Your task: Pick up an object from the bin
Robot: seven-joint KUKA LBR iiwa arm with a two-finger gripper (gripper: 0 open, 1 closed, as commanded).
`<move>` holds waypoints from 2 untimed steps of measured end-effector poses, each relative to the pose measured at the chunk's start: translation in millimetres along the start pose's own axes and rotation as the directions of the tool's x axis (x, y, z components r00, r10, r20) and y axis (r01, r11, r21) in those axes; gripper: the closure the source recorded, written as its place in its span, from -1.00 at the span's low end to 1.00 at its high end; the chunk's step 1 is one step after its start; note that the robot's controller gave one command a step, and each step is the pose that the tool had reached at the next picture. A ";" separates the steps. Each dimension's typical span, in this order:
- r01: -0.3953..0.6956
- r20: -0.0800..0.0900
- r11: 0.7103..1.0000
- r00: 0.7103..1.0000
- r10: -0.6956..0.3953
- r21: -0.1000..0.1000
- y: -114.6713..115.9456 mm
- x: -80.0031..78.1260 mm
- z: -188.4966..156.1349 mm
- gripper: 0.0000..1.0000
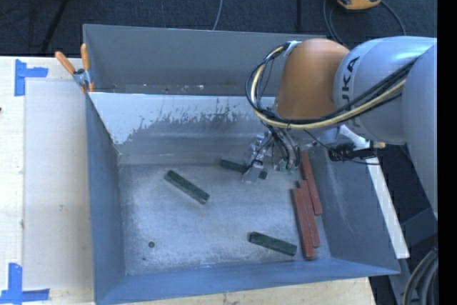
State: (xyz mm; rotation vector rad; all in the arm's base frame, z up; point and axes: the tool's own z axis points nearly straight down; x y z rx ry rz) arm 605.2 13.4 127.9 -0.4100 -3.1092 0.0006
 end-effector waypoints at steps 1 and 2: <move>0.000 0.004 1.000 1.000 0.000 -0.001 0.2 -0.6 -21.8 1.00; 0.000 0.009 1.000 1.000 0.000 -0.003 0.5 -1.7 -35.5 1.00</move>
Offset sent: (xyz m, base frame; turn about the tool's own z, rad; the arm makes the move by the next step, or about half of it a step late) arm 0.0001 -0.0002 0.0555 0.0000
